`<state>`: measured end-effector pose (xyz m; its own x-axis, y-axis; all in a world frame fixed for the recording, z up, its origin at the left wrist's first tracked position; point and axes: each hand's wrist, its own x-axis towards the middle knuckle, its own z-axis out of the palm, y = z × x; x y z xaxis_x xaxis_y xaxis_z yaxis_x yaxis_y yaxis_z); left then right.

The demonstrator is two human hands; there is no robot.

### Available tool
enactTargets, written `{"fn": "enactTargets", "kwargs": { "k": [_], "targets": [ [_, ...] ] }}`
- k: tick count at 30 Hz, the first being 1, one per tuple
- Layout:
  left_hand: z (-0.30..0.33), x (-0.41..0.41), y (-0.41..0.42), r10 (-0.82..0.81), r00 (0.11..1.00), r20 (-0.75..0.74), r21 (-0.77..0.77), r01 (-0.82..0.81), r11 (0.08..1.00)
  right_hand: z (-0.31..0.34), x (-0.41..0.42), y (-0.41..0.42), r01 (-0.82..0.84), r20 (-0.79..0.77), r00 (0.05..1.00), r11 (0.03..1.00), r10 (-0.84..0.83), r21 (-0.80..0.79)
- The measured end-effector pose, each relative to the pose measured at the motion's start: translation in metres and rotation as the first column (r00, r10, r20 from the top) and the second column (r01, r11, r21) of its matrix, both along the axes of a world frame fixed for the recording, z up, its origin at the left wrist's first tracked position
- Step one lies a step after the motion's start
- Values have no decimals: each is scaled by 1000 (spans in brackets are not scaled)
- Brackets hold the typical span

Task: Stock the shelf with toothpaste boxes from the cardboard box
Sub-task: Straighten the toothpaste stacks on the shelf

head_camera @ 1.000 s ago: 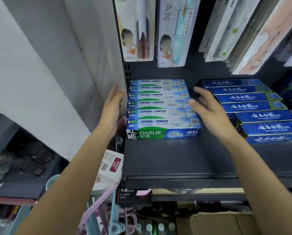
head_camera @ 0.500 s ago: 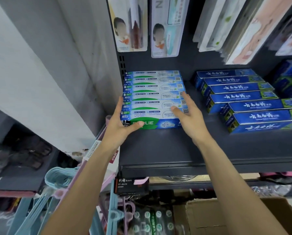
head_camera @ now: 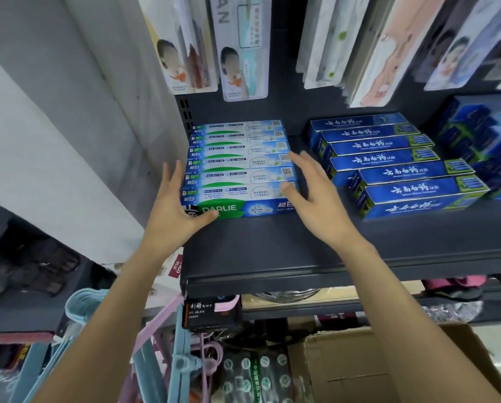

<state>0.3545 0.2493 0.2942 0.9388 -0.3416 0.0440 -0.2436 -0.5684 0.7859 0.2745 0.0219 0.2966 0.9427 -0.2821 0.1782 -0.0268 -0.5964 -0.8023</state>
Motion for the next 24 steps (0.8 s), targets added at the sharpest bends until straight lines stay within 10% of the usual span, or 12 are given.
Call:
{"fn": "enactTargets", "kwargs": {
  "k": [6, 10, 15, 24],
  "targets": [
    [43, -66, -58, -133, 909, 395, 97, 102, 990, 33, -70, -77, 73, 141, 990, 864, -2, -499],
    [44, -107, -140, -186, 958, 216, -101, 211, 972, 30, -87, -153, 227, 211, 967, 848, -140, -478],
    [10, -111, -229, -156, 987, -24, 12, 156, 988, 10, -88, -229, 153, 52, 987, 770, -154, -619],
    [-10, -87, -247, -185, 978, -97, -67, 179, 982, -5, -65, -238, 175, -149, 972, 982, -183, -68]
  ]
}}
